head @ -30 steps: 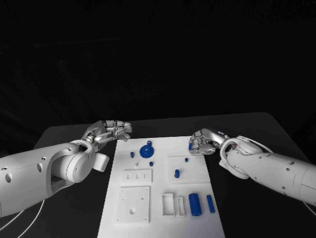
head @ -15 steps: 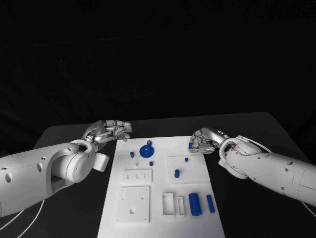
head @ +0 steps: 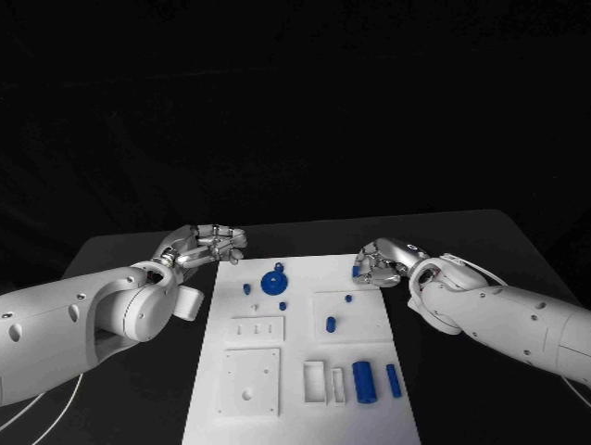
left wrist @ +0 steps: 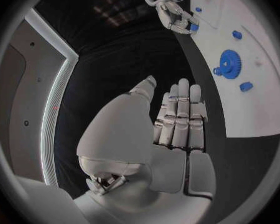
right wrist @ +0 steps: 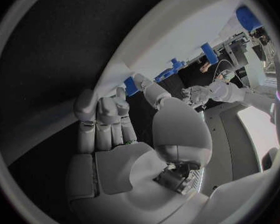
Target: Assemble the parts on the task board
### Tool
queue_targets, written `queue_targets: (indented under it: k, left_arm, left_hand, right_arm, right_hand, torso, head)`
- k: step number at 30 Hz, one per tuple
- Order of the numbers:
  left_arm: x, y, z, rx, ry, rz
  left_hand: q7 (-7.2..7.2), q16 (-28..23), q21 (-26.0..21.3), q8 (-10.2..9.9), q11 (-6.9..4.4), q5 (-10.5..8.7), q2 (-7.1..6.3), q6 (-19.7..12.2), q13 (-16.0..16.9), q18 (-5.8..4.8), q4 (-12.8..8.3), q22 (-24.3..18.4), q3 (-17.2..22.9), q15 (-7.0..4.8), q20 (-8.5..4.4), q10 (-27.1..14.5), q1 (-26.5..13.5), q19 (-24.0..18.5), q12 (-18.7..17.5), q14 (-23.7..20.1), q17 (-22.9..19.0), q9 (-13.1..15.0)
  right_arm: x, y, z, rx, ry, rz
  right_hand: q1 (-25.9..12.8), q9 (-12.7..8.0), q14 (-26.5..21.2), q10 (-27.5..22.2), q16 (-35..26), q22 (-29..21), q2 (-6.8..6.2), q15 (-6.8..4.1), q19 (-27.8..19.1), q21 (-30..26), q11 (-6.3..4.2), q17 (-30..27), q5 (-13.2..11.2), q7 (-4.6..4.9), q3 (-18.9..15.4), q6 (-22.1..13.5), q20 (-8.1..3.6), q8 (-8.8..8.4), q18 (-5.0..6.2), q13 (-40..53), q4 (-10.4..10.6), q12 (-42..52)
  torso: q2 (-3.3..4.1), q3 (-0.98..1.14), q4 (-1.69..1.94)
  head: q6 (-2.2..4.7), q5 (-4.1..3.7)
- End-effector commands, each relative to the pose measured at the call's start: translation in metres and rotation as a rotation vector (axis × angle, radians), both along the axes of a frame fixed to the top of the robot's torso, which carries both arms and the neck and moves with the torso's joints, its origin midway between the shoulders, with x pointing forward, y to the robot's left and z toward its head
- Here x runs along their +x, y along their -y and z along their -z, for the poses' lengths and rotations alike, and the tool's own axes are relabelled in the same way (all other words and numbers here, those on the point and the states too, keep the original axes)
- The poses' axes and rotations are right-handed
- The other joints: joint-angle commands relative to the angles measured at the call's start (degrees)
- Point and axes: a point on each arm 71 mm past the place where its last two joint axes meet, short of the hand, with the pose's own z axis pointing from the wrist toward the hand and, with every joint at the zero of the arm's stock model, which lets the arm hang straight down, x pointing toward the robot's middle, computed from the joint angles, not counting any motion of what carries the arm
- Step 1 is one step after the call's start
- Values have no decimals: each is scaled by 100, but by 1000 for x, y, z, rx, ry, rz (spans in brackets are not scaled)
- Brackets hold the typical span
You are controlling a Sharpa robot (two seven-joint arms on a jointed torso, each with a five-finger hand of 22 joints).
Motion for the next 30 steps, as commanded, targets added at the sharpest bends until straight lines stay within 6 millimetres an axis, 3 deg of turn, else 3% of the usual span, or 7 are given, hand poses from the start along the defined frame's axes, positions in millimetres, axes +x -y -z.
queue_targets:
  k: [1,10,18,30]
  left_arm:
    - [0,2,-1,-5,9,17]
    - [0,2,-1,-6,9,19]
    - [0,3,-1,-6,8,26]
    - [-1,3,-1,-5,7,28]
  left_hand:
    - [4,-35,-29,-4,4,-24,6,24,-9,61,48,1,-1,4,-9,-40,55,-50,-25,23,9,-6]
    - [6,-38,-29,-4,4,-24,4,23,-9,61,52,2,-5,5,-8,-40,60,-50,-25,23,13,-7]
    - [-16,-59,-31,4,-49,-23,15,33,-7,58,78,2,-20,9,-5,-25,87,-57,-16,19,26,-10]
    - [-25,-70,-30,12,-62,-24,23,46,-2,59,99,4,-35,9,-5,-1,100,-60,-7,22,37,-11]
  right_arm:
    - [0,-2,0,-9,4,-11]
    - [-1,-3,1,-1,-6,-31]
    - [-1,-3,1,0,-4,-36]
    - [-1,-2,0,-10,13,-16]
  right_hand:
    - [39,11,-5,5,-24,76,62,-56,8,-37,-28,10,-19,60,78,100,-39,22,706,-10,3,-21]
    - [118,59,-1,26,-33,85,105,-76,8,-31,-51,20,17,33,287,206,-17,53,706,-11,16,-25]
    - [70,103,3,56,-33,93,154,-120,14,-11,-98,35,-163,-15,369,333,7,91,706,-4,26,-19]
    - [-77,130,7,73,-29,96,105,-136,23,9,-114,51,-239,-31,288,375,13,87,706,4,17,-18]
  torso:
    - [1,1,3]
    - [-1,7,-5]
    - [-1,7,0]
    - [0,8,-4]
  head:
    - [-4,-4]
    - [-5,0]
    - [-11,-19]
    - [-7,-16]
